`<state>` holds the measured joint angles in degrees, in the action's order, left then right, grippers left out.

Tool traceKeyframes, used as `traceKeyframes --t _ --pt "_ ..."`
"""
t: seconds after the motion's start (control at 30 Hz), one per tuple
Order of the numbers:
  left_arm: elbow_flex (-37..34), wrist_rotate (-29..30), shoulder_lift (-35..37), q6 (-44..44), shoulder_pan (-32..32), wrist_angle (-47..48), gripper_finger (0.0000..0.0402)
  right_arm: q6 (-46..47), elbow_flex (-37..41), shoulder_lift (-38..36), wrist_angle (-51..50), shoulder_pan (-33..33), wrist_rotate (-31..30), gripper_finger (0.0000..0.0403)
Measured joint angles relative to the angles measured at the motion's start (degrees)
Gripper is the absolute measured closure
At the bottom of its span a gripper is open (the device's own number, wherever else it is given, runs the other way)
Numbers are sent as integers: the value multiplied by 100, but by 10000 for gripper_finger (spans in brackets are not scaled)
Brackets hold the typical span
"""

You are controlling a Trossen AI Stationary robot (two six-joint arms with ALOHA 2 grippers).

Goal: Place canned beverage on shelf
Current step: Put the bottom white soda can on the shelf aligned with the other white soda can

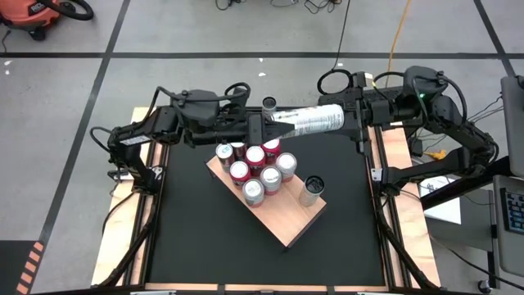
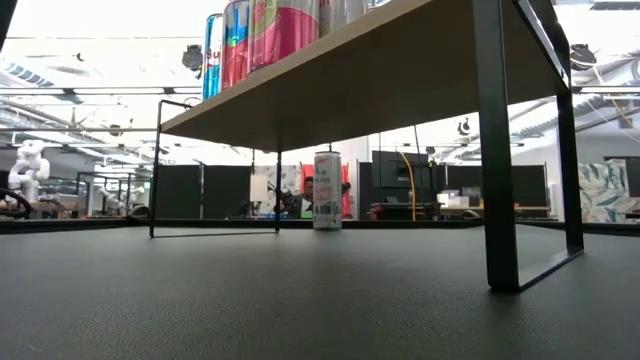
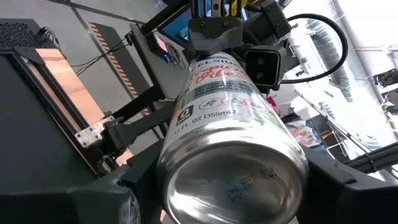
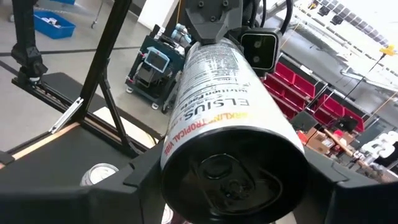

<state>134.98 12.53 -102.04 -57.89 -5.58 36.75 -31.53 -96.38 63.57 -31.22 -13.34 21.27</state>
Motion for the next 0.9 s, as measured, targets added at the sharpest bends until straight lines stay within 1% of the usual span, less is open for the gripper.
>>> traceKeyframes --t 0.1,0.17,0.5,0.57,0.67,0.9 --pt "0 11 0 20 0 -10 147 169 0 -10 -3 0 1 169" --pt "0 9 0 43 0 -24 148 309 0 -25 -11 0 1 158" --pt "-2 9 -2 902 0 -69 150 1575 7 -141 -78 -2 -1 70" --pt "-4 5 -2 1290 -1 -216 150 2010 7 -157 -134 -2 0 58" --pt "-4 11 -2 2179 -48 -583 150 2944 7 -160 -179 -4 -1 48" --pt "-4 273 0 4409 -209 -1115 150 4556 7 -168 -128 -7 153 45"
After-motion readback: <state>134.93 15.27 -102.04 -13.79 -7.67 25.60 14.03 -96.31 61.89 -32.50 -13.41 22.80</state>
